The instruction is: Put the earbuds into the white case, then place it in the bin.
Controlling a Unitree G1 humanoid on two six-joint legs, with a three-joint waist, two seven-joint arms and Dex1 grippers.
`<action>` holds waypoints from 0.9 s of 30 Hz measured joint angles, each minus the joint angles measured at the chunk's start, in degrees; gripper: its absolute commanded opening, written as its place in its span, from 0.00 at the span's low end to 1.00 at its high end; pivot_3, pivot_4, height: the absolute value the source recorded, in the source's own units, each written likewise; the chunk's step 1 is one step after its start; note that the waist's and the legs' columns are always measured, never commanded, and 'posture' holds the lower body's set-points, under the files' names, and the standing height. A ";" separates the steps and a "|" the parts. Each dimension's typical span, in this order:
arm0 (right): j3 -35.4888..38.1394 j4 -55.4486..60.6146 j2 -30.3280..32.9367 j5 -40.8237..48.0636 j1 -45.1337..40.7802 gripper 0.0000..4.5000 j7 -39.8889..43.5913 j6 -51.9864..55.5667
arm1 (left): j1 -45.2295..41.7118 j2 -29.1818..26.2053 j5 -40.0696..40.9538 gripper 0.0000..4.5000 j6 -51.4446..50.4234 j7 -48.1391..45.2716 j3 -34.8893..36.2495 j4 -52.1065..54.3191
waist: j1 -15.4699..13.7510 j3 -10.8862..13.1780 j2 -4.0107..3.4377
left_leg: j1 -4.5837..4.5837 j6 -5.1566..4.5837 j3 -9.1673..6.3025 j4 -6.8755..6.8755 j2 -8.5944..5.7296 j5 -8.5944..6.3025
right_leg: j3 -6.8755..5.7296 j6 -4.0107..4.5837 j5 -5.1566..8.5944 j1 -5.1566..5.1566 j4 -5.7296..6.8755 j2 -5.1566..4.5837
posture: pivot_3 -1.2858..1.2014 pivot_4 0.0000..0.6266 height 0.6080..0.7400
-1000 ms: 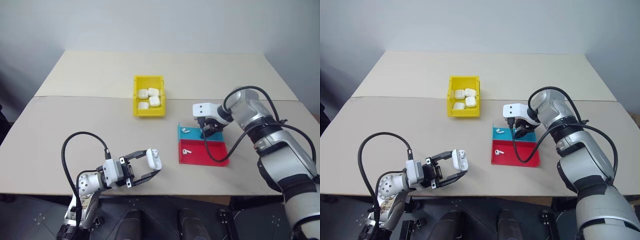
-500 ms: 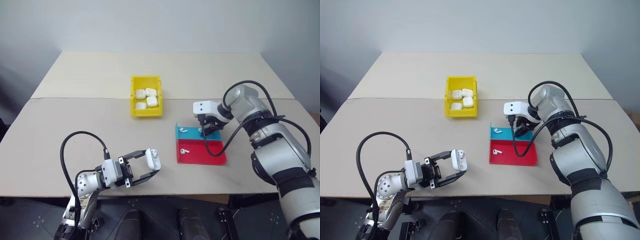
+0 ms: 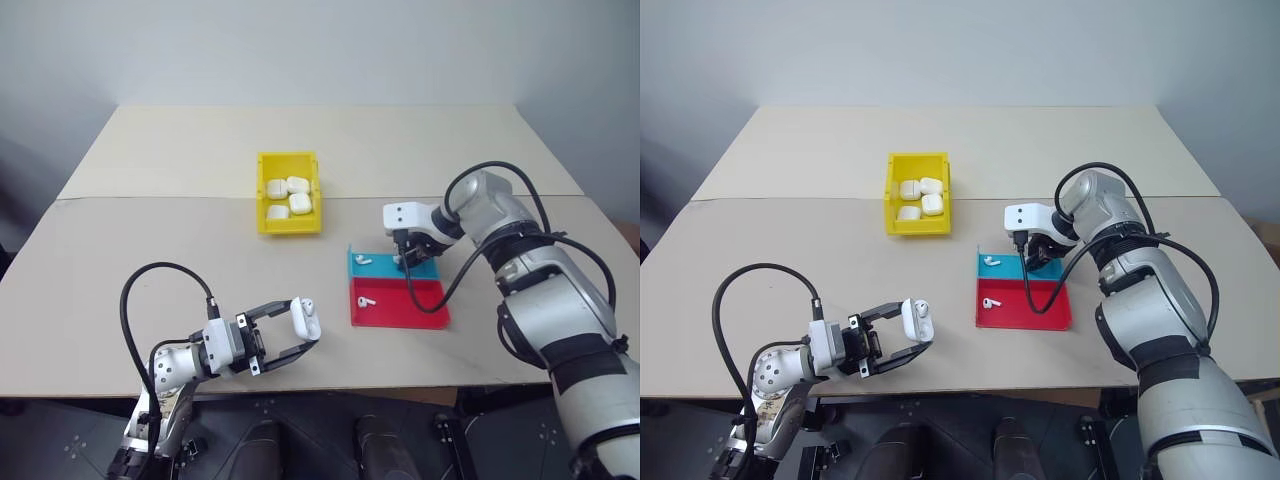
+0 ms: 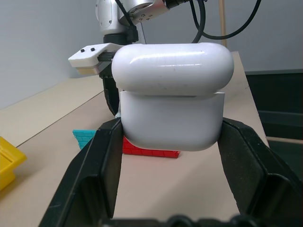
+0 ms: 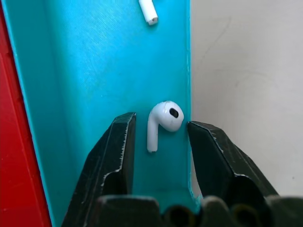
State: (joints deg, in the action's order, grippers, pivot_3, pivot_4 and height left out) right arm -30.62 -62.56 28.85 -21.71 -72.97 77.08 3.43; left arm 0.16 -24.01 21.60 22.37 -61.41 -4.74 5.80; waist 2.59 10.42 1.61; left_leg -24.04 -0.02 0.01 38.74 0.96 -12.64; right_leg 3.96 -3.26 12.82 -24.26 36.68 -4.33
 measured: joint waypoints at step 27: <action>0.28 -0.87 -0.54 -0.75 -0.04 0.32 -1.12 -2.18 | 0.13 -0.26 -0.01 0.61 0.00 0.18 -0.01 0.00 | 0.04 0.00 0.00 | 0.08 0.00 0.01 0.00 0.01 0.00 | 0.00 0.01 0.01 0.04 0.03 0.01 | 0.52 0.24 1.00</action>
State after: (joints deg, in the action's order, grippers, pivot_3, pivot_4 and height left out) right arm -30.34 -63.44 28.31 -22.46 -73.01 75.96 1.24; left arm 0.30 -24.28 21.59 22.37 -61.23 -4.74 5.80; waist 2.63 10.42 1.60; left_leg -23.95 -0.02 0.02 38.74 0.97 -12.64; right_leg 3.96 -3.25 12.83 -24.21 36.71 -4.32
